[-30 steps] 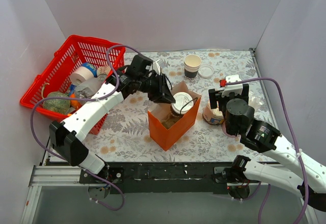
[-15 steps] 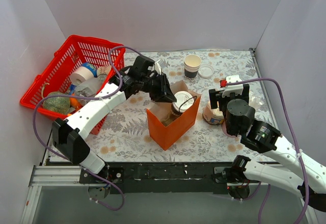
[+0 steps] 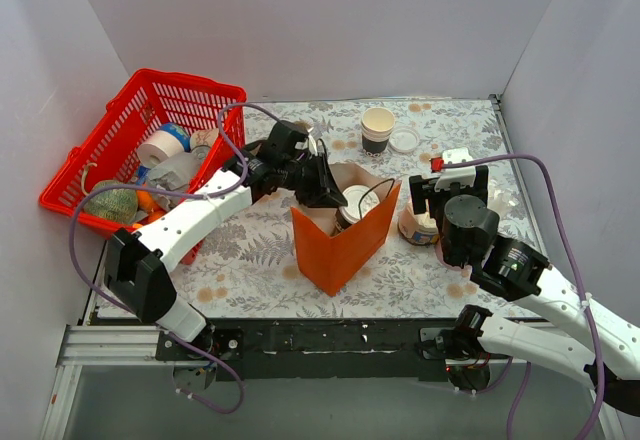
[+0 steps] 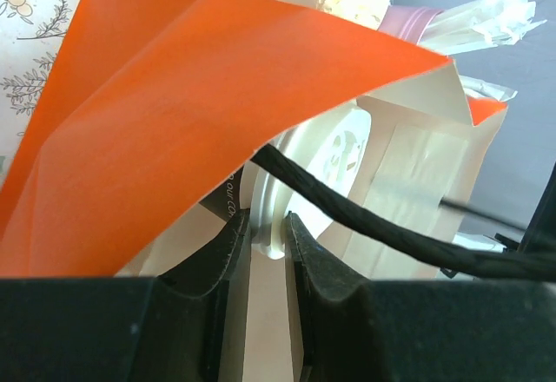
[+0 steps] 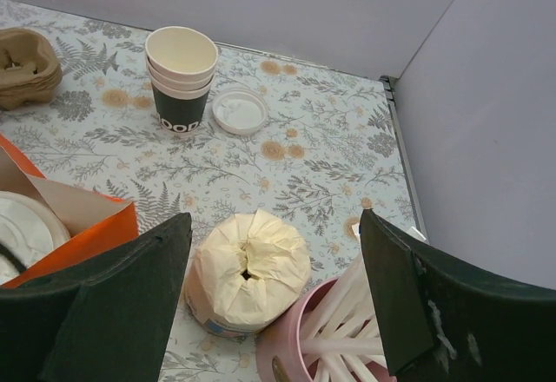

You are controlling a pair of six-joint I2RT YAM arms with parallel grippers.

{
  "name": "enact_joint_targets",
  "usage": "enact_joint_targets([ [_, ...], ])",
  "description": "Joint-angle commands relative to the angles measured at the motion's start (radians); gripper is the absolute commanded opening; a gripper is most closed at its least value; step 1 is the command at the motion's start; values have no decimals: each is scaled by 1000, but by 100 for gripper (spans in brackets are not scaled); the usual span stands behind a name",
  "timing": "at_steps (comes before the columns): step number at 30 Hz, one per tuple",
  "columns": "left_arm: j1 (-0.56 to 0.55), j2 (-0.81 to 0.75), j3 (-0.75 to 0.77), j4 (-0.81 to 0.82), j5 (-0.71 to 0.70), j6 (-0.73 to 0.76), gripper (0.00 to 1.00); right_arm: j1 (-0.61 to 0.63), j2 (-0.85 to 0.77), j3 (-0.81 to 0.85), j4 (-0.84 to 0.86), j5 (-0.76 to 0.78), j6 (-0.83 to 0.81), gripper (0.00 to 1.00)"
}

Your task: Pack the takeout coffee

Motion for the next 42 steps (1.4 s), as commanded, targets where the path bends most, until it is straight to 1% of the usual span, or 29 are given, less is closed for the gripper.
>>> enact_joint_targets([
  [1, -20, -3, -61, 4, -17, -76, 0, -2, -14, -7, 51, 32, -5, 86],
  [4, -24, -6, -79, 18, -16, -118, 0, -2, -14, -8, 53, 34, -10, 86],
  [11, -66, 11, -89, 12, -46, -132, 1, -2, -22, -22, 55, 32, -10, 86],
  [17, -89, 29, -11, -54, -112, -93, 0, -2, -40, -30, 64, 21, -13, 86],
  [21, -90, 17, 57, -106, -164, -63, 0, -2, -45, -18, 102, -70, -18, 86],
  [23, -90, 3, 89, -113, -177, -52, 0, -2, -43, 10, 107, -158, 7, 86],
  [26, -92, -11, 120, -102, -160, -44, 0, -2, -37, 45, 120, -256, 44, 86],
  [27, -92, -17, 126, -90, -123, -41, 0, -2, -33, 51, 125, -281, 51, 86],
  [29, -92, -20, 160, -97, -95, -26, 0, -2, -30, 61, 134, -281, 59, 86],
  [34, -95, -46, 258, -186, -209, 5, 0, -2, -46, 61, 147, -287, 73, 86],
  [38, -95, -84, 276, -176, -172, -3, 0, -2, -103, 47, 197, -299, 70, 86],
  [41, -95, -112, 267, -166, -175, -7, 0, -2, -123, 53, 239, -370, 70, 86],
  [42, -95, -120, 255, -165, -180, -7, 0, -2, -120, 79, 216, -431, 78, 86],
])
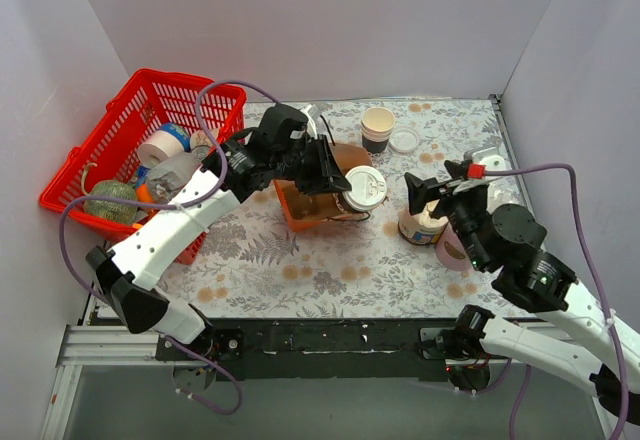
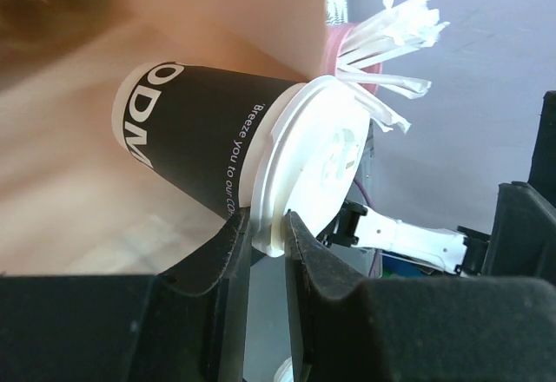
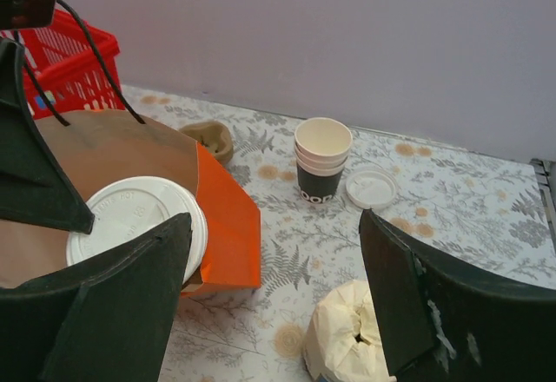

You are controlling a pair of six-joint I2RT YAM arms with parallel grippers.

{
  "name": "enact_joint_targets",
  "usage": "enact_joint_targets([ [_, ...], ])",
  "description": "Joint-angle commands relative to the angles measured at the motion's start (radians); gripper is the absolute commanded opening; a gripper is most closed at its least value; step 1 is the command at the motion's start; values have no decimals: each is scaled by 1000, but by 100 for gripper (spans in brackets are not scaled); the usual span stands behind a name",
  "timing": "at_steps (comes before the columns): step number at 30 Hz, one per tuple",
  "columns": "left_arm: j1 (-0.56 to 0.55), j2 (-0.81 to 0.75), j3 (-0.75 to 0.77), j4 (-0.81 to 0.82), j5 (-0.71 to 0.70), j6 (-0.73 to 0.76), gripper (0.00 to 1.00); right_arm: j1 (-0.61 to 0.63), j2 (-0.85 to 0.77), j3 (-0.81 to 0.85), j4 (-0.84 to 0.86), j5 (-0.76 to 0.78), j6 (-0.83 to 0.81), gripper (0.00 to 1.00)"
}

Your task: Pack the takeout coffee

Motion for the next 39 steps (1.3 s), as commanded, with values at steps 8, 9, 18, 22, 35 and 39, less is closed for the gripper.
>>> enact_joint_targets([
  [8, -2, -123, -50, 6, -107, -6, 0, -2, 196, 334, -261, -246, 199, 80],
  [9, -2, -126, -53, 8, -120, -8, 0, -2, 213, 351, -282, -267, 219, 79],
  [18, 86, -163, -105, 57, -83, -20, 0, -75, 414, 576, -520, -440, 322, 75],
  [22, 136, -178, -133, 72, -74, -17, 0, -199, 468, 585, -527, -623, 357, 71],
  [35, 248, -212, -245, 218, 113, -21, 0, -318, 540, 500, -314, -864, 345, 67],
  [39, 258, -217, -258, 238, 110, -20, 0, -332, 578, 512, -286, -797, 352, 67],
])
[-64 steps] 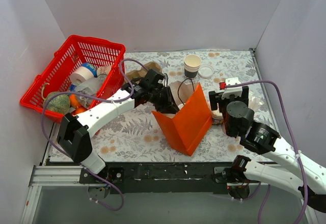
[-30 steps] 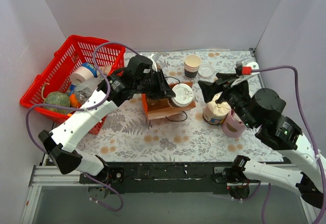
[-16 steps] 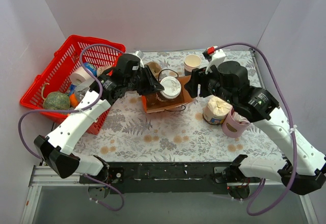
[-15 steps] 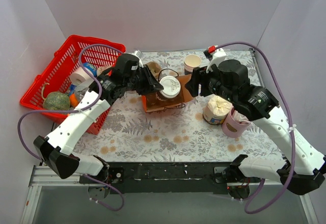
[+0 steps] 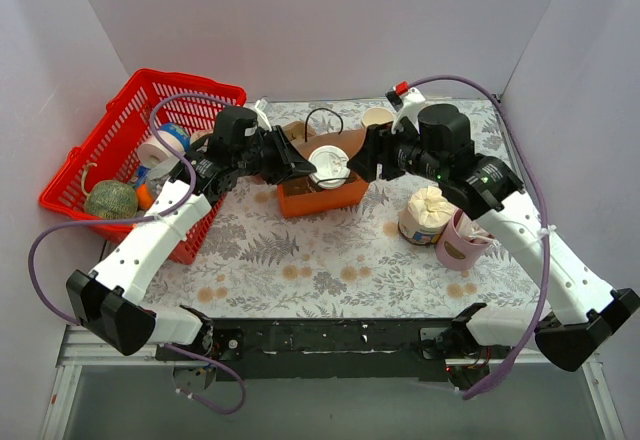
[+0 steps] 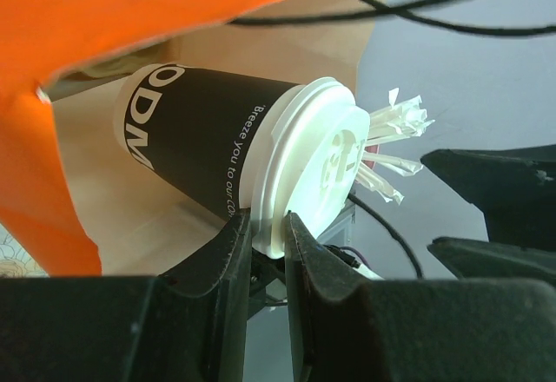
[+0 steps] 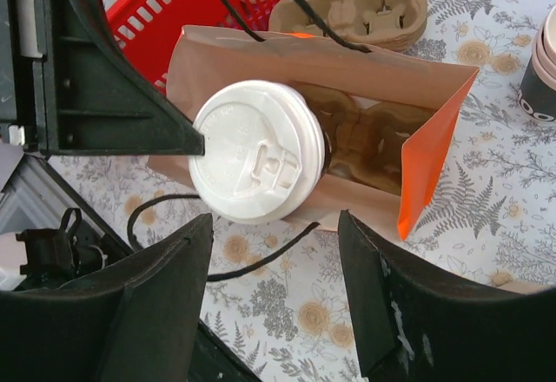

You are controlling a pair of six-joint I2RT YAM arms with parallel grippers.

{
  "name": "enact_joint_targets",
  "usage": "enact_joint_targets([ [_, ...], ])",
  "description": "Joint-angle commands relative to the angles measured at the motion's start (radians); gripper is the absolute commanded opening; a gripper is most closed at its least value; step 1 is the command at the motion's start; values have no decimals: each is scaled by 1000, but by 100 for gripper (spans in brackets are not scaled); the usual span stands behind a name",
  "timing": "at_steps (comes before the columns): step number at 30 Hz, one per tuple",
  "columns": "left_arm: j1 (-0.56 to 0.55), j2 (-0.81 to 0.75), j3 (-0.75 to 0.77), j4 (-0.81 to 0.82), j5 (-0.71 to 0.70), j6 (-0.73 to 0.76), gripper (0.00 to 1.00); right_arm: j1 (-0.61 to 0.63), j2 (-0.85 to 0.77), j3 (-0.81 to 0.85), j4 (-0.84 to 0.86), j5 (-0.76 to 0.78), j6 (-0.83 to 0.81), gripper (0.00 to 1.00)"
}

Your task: Pack the takeout coffee

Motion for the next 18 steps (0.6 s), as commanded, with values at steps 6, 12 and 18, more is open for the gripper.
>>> enact_joint_targets([
  [6, 30, -48, -25, 89, 46, -6, 0, -20, 72, 11, 136, 11, -46, 67],
  [12, 40, -40, -22, 112, 48, -8, 0, -23, 129, 29, 119, -16, -46, 67],
  [18, 43, -34, -23, 119, 53, -10, 0, -25, 163, 40, 131, -32, -26, 61],
])
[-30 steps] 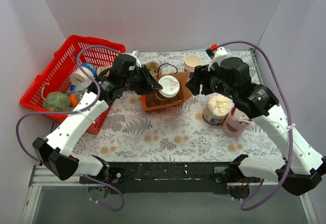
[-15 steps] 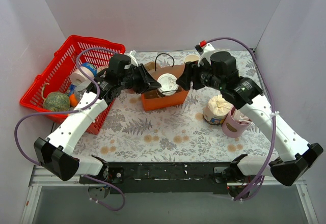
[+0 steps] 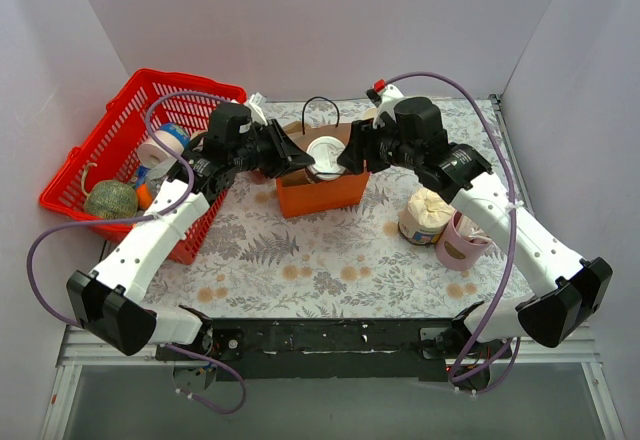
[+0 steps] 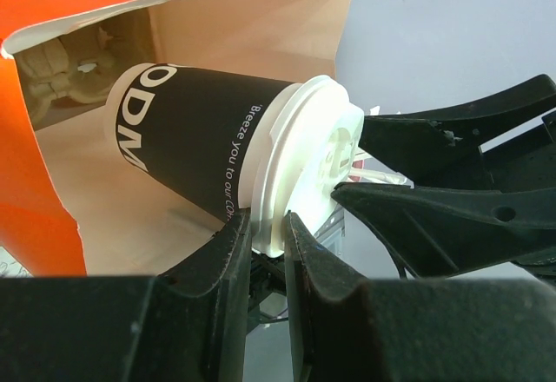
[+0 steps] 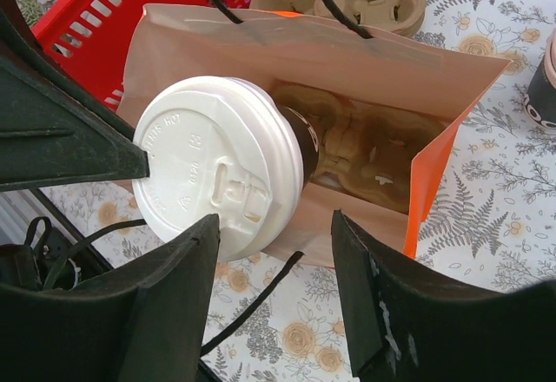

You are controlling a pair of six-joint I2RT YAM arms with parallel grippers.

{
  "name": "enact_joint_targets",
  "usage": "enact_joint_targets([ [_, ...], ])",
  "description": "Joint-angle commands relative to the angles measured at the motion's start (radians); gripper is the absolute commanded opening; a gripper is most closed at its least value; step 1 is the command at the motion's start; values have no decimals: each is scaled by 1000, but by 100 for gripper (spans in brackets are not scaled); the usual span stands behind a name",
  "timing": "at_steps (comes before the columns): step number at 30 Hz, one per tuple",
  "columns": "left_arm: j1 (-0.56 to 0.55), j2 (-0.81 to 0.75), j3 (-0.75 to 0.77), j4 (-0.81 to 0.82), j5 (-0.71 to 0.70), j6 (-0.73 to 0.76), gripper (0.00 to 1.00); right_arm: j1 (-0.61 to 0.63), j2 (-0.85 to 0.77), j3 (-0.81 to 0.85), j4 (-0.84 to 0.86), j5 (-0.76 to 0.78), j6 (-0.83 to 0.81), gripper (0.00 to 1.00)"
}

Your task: Pack the takeout coffee

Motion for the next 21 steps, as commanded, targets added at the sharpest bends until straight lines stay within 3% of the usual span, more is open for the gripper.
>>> enact_joint_targets([
  [1, 5, -33, -4, 38, 22, -4, 0, -6, 15, 44, 48, -28, 9, 61],
  [14, 7, -46, -20, 62, 7, -18, 0, -11, 2, -6, 131, 11, 150, 60],
  [21, 7, -51, -24, 64, 4, -18, 0, -12, 18, -3, 126, 0, 150, 52],
])
